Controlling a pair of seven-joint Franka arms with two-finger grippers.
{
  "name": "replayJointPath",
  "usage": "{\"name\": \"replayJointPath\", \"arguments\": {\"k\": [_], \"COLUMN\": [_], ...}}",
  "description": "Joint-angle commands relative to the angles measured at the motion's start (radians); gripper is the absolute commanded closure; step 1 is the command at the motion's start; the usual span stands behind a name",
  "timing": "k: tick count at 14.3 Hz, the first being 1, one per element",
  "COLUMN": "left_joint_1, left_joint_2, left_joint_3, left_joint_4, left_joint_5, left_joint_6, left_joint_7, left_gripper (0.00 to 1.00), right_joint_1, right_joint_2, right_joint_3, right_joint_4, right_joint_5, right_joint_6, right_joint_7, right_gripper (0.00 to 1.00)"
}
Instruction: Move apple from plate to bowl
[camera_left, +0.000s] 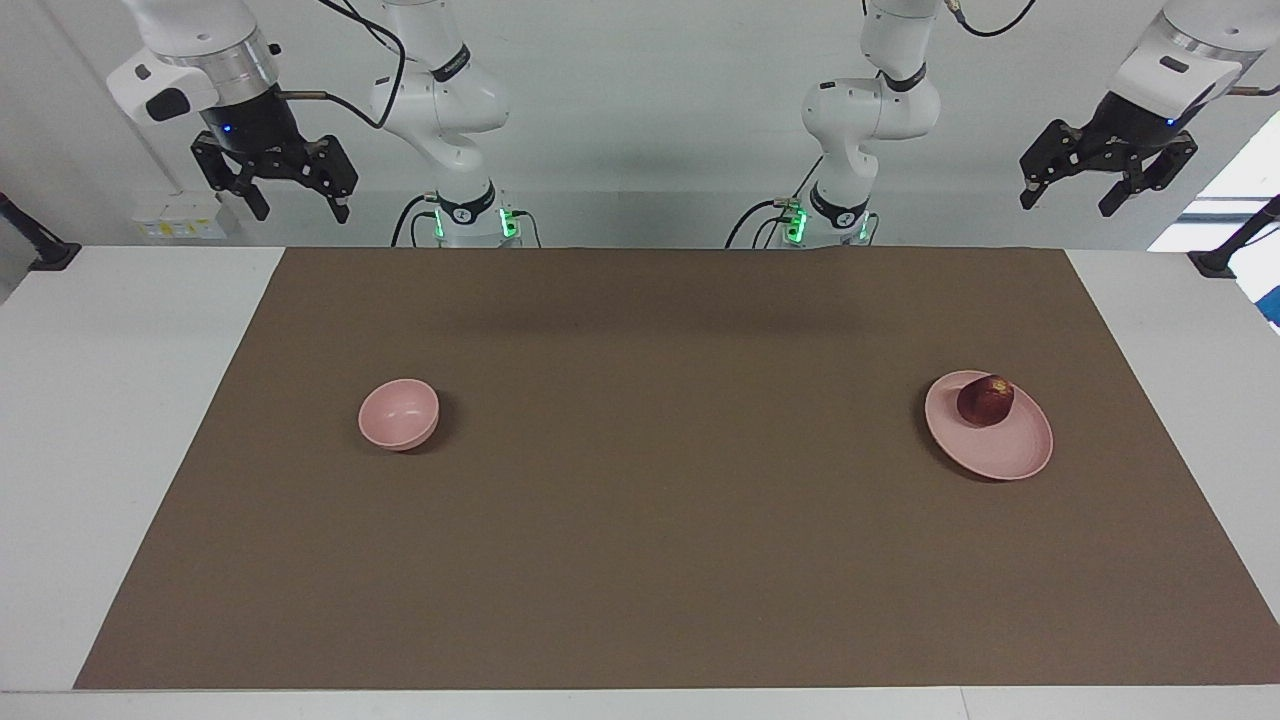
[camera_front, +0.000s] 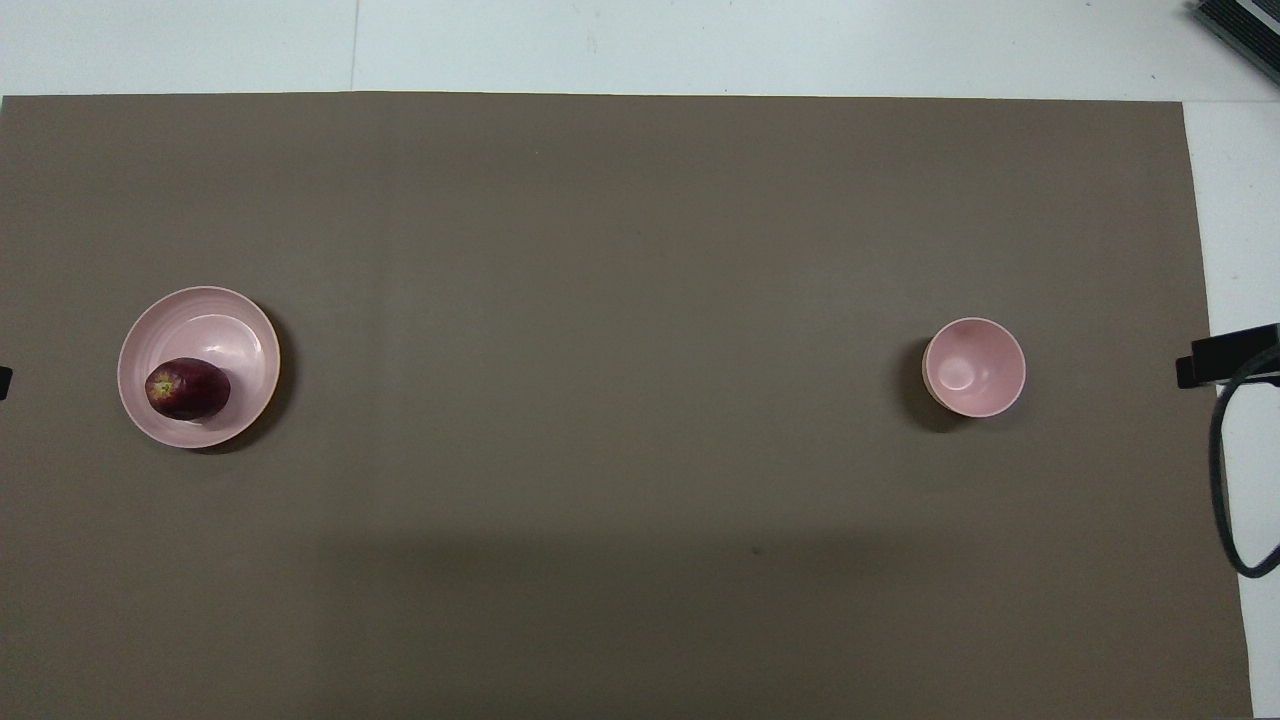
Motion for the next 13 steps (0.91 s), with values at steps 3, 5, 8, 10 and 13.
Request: {"name": "replayJointPath", "arguments": {"k": [3, 5, 8, 10, 13], "left_joint_1": [-0.014, -0.016, -0.014, -0.01, -0.011], "left_joint_2": [-0.036, -0.036, -0.038, -0.058, -0.07], "left_joint_3": [0.012, 0.012, 0.012, 0.012, 0.012], "left_joint_4": [-0.045, -0.045, -0.048, -0.078, -0.154], "left_joint_5": [-0.008, -0.008, -0.008, -0.008, -0.008], "left_joint_6": [-0.002, 0.0, 0.008, 0.017, 0.101], "left_joint_7": [-0.016, -0.014, -0.013, 0.0, 0.0], "left_gripper": [0.0, 0.0, 0.0, 0.0, 0.0], "right_joint_1": [-0.011, -0.011, -0.012, -0.012, -0.012], "right_joint_2": [-0.017, -0.017, -0.017, -0.017, -0.017], "right_joint_3": [0.004, 0.004, 0.004, 0.004, 0.004], "right_joint_4": [-0.019, -0.019, -0.019, -0.019, -0.019], "right_joint_5": [-0.01, -0.01, -0.01, -0.01, -0.01], "right_joint_6": [0.013, 0.014, 0.013, 0.014, 0.013], "right_joint_7": [-0.036, -0.036, -0.036, -0.037, -0.037], "right_gripper": [0.0, 0.0, 0.0, 0.0, 0.0]}}
